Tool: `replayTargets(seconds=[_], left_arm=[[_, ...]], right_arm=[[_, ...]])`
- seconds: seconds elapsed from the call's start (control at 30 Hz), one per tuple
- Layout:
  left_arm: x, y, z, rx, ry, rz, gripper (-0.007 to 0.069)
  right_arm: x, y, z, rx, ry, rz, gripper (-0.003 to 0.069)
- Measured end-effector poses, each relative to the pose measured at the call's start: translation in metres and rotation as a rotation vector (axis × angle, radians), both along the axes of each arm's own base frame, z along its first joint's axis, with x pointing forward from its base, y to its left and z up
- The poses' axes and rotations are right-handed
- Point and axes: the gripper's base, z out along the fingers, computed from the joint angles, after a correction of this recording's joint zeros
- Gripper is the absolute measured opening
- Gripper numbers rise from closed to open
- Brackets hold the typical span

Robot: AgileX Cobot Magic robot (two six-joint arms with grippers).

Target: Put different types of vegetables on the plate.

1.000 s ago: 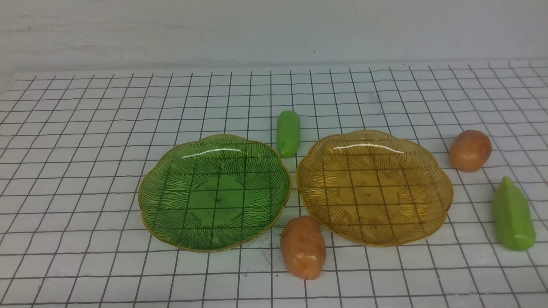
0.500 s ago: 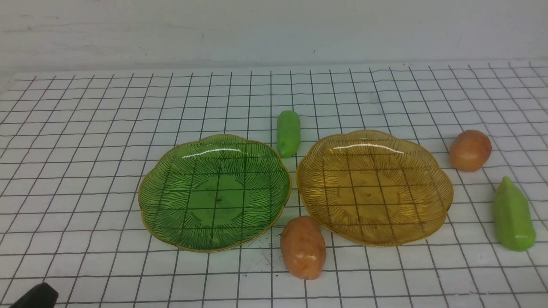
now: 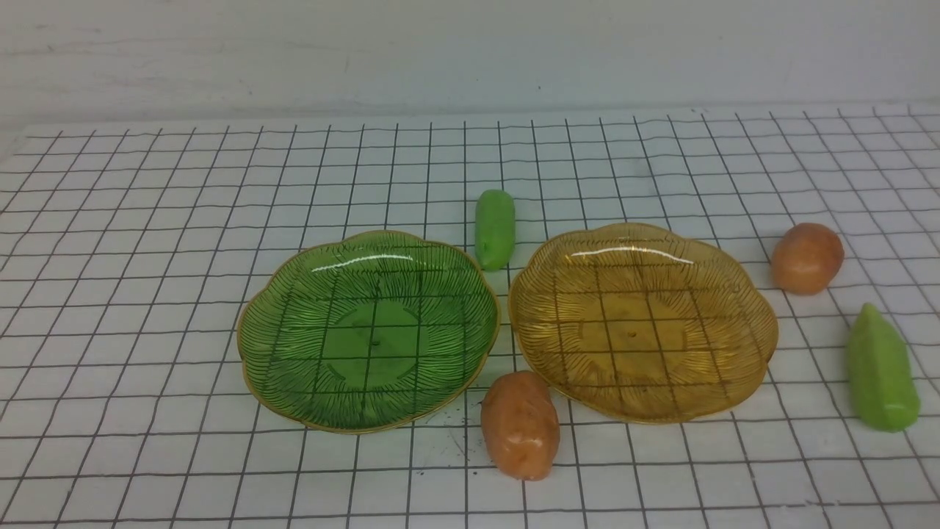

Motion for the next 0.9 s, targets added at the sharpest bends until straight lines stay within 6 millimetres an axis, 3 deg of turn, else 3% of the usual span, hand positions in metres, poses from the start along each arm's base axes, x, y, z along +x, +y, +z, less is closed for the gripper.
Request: replayTargets(seconds=[0.13,0.23,0.33,0.4,0.5,0.6,0.67,0.8,0.9], left_arm=[[-0.013,-0.007,0.041,0.114,-0.029,-0.053,-0.0008],[-0.01,-0.016,0.063,0.239,0.096,-0.139,-0.0008],[0.008,-0.029,0.067,0.396,0.391,-0.285,-0.0008],[0.025,-0.033,0.064,0.465,0.601,-0.373,-0.0008],[0.053,-0.037,0.053,0.502,0.863,-0.467,-0.0008],[0.074,-0.039,0.04,0.505,1.037,-0.527,-0.0008],[0.084,-0.04,0.031,0.501,1.133,-0.565,-0.0008],[0.089,-0.041,0.022,0.533,1.22,-0.622,-0.0008],[0.089,-0.041,0.023,0.562,1.216,-0.638,-0.0008]], right_arm=[[-0.001,-0.005,0.003,0.096,-0.05,-0.035,-0.0015],[-0.003,-0.01,0.007,0.153,-0.101,-0.072,-0.0015],[-0.004,-0.007,0.017,0.142,-0.11,-0.043,-0.0015],[-0.007,0.003,0.044,0.023,-0.082,0.037,-0.0015],[0.0,0.015,0.079,-0.187,0.093,0.142,-0.0015],[0.019,0.021,0.099,-0.367,0.321,0.219,-0.0015],[0.042,0.021,0.113,-0.515,0.537,0.26,-0.0015],[0.086,0.014,0.113,-0.653,0.871,0.299,-0.0015],[0.114,0.011,0.113,-0.676,1.002,0.323,-0.0015]])
